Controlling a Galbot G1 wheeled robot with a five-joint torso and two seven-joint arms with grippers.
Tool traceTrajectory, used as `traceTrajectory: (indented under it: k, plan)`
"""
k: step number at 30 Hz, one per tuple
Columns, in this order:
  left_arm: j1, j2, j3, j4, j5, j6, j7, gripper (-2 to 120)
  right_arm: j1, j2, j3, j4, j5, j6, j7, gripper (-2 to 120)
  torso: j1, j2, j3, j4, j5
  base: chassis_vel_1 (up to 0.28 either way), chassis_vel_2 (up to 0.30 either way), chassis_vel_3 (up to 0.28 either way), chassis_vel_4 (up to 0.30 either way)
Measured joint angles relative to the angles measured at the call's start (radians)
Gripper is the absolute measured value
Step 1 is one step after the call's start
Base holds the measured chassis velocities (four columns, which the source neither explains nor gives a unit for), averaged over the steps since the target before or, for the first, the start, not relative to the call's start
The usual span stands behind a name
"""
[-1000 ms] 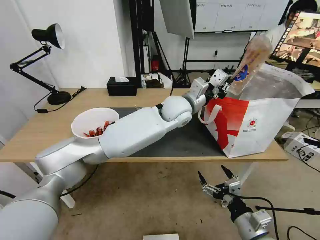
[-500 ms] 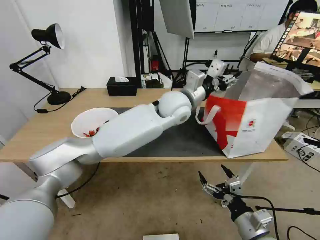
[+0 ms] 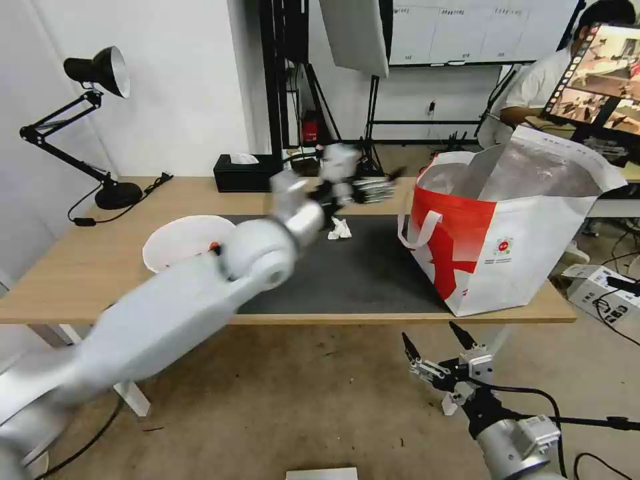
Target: Pick up the trash from the table and place it into the takeout bag.
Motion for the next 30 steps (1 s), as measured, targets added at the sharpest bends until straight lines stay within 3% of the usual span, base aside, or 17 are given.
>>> traceTrajectory:
  k: [3, 4, 7, 12, 17, 23, 30]
  plan:
    - [0.208, 0.080, -0.156, -0.075, 0.039, -0.006, 0.014, 100, 0.013, 0.001, -0.008, 0.012, 0.020, 0.020, -0.003, 100, 0.000, 0.000, 0.000, -0.0001, -0.0003, 0.000, 0.000, 0.000, 0.000]
    - [0.208, 0.080, -0.156, -0.075, 0.039, -0.006, 0.014, 100, 0.013, 0.001, -0.008, 0.012, 0.020, 0.020, -0.003, 100, 0.000, 0.000, 0.000, -0.0001, -0.0003, 0.000, 0.000, 0.000, 0.000]
    - [0.430, 0.132, -0.337, -0.123, 0.095, -0.033, 0.060, 100, 0.027, -0.003, -0.025, 0.013, 0.042, 0.032, -0.015, 100, 0.000, 0.000, 0.000, 0.0003, 0.0001, 0.000, 0.000, 0.000, 0.000]
    - [0.610, 0.147, -0.452, -0.168, 0.150, -0.074, 0.065, 100, 0.023, 0.004, -0.032, 0.019, 0.053, 0.049, -0.026, 100, 0.000, 0.000, 0.000, -0.0002, 0.0001, 0.000, 0.000, 0.000, 0.000]
    - [0.881, 0.056, -0.645, -0.212, 0.268, -0.125, 0.072, 100, 0.018, 0.014, -0.036, 0.024, 0.051, 0.061, -0.030, 100, 0.000, 0.000, 0.000, -0.0002, 0.0004, 0.000, 0.000, 0.000, 0.000]
    - [1.176, -0.110, -0.836, -0.215, 0.412, -0.184, 0.168, 100, 0.005, 0.016, -0.035, 0.025, 0.031, 0.063, -0.023, 100, 0.000, 0.000, 0.000, 0.0000, 0.0004, 0.000, 0.000, 0.000, 0.000]
    - [1.317, -0.221, -0.894, -0.159, 0.486, -0.239, 0.207, 100, 0.001, 0.016, -0.035, 0.006, 0.021, 0.069, -0.020, 100, 0.000, 0.000, 0.000, 0.0000, 0.0004, 0.000, 0.000, 0.000, 0.000]
